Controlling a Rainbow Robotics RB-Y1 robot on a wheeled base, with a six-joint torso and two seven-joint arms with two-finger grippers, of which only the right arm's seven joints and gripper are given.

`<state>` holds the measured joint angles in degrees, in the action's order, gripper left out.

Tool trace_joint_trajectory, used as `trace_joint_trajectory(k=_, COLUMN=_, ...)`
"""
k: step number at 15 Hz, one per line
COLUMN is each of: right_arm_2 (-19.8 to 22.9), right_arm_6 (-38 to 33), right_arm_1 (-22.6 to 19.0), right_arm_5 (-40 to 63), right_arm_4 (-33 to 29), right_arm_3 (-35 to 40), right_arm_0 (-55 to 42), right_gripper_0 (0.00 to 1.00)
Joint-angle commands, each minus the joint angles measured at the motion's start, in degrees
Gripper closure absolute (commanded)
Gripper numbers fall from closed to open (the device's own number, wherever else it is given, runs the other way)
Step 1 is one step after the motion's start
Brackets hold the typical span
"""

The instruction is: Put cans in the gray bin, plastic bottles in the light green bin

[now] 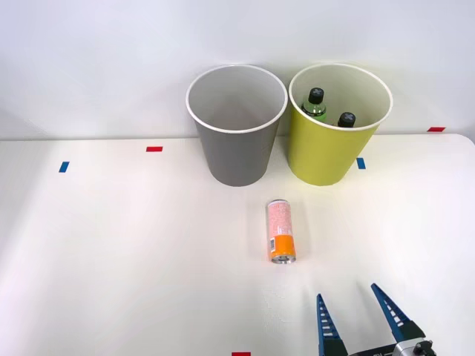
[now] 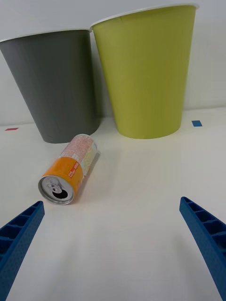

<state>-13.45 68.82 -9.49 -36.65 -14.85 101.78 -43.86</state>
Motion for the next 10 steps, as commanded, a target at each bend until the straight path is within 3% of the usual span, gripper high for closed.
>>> trace_joint_trajectory(k=1, right_arm_2=0.0, right_arm_6=0.0, right_arm_1=0.0, right_arm_5=0.0, right_arm_4=0.0, right_arm_3=0.0, right_arm_0=0.0, right_gripper_0=0.00)
trace_joint_trajectory(k=10, right_arm_2=0.0, right_arm_6=0.0, right_arm_1=0.0, right_arm_5=0.0, right_arm_4=0.0, right_arm_3=0.0, right_arm_0=0.0, right_gripper_0=0.00)
